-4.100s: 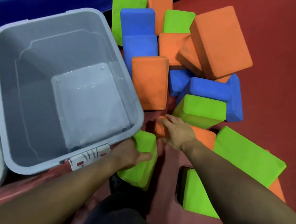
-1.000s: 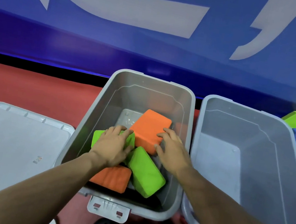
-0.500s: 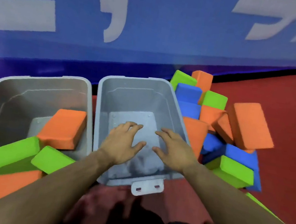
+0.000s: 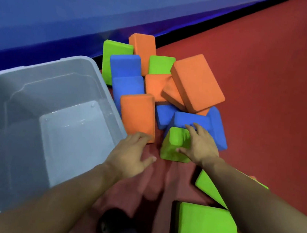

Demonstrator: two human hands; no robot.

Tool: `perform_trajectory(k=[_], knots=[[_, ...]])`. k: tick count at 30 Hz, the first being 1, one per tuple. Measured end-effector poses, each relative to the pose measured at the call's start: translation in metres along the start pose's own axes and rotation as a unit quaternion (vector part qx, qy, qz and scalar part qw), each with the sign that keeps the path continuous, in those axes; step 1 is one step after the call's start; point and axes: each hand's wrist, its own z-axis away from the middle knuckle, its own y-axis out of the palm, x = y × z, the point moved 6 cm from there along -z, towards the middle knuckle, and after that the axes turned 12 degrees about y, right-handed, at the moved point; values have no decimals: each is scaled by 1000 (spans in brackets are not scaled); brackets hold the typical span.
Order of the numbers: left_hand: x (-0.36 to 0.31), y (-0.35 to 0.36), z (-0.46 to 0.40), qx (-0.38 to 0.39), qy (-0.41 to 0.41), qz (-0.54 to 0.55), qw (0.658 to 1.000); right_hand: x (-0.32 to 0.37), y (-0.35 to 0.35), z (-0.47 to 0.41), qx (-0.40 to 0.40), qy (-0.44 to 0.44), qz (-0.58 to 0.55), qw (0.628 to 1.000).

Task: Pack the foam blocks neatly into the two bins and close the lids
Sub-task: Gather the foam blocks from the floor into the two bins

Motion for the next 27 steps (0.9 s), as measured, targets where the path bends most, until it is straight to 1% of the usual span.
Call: perform_trajectory(k=[3,5,6,8,10,12,14,16,19,21,24,25,27], knots=[[0,24,-32,25,18,4,1000,-18,12,-27,28,27,-8,999],[-2,39,-56,44,25,14,999,-25,23,-36,58,49,-35,997],[-4,46,-69,54,31,16,998,-26,25,-39,59,53,-52,995],[-10,60,-95,76,43,14,996,-31,23,-46,39,57,-87,994],[-17,70,-114,95,47,-11,994,-38,19,-53,14,51,-91,994],[-20,77,-122,92,43,-83,991,-45,14,-60,-29,31,-58,997],[-23,83,-121,87,48,-179,979,-51,10,-64,-82,8,-21,996],[-32,91,-117,89,73,-212,971,-54,10,-66,-111,-12,-1,994],[-47,101,-110,112,112,-209,965,-53,18,-68,-101,-42,-19,994],[-50,98,-103,124,110,-192,967,-47,17,-66,-111,-54,-23,992],[-46,78,-89,127,101,-156,974,-38,6,-56,-124,-49,14,991],[-45,70,-82,129,106,-146,975,-38,3,-51,-118,-39,-4,992],[-44,50,-70,136,112,-126,976,-38,-8,-42,-106,-8,-80,991]])
